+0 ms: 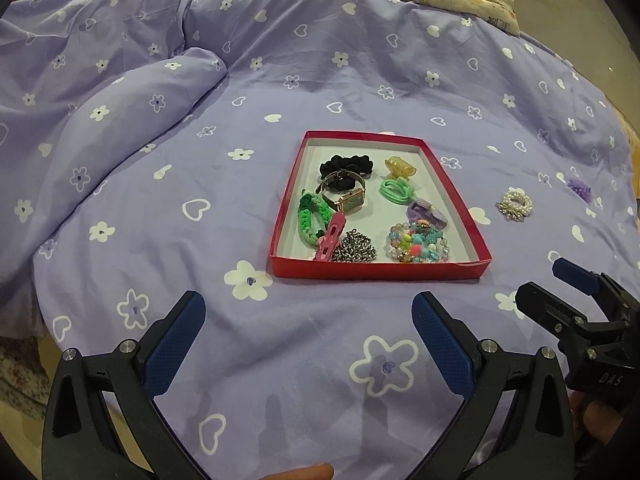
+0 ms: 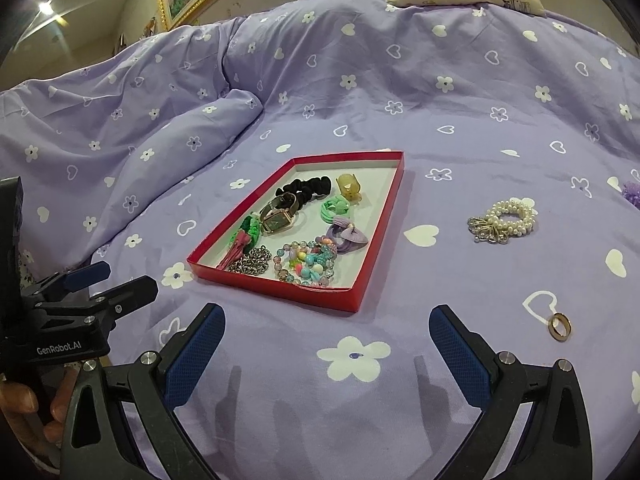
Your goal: Organize jewelry
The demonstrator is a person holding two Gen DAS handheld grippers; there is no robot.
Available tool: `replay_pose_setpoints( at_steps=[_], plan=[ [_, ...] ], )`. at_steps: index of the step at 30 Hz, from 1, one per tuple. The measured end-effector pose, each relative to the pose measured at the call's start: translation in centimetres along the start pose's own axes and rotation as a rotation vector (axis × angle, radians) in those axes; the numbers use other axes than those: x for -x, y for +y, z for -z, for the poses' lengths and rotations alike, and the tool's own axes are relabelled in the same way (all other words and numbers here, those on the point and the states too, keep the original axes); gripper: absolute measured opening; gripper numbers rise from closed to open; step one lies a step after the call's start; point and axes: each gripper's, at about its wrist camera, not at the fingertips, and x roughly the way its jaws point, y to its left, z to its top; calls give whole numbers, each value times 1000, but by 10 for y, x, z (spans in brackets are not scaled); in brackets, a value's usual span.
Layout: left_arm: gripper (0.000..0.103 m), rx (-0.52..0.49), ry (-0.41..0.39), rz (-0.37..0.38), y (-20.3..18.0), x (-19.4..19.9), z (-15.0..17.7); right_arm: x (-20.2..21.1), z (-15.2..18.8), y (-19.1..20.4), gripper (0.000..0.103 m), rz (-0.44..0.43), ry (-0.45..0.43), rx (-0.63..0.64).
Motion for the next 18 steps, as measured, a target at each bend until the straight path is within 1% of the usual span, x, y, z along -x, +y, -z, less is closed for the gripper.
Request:
replay_pose_setpoints(
  at_steps=[18],
  plan=[
    [103, 16, 2, 2, 0, 2, 2, 0, 0, -1, 103, 7, 10, 1]
  ],
)
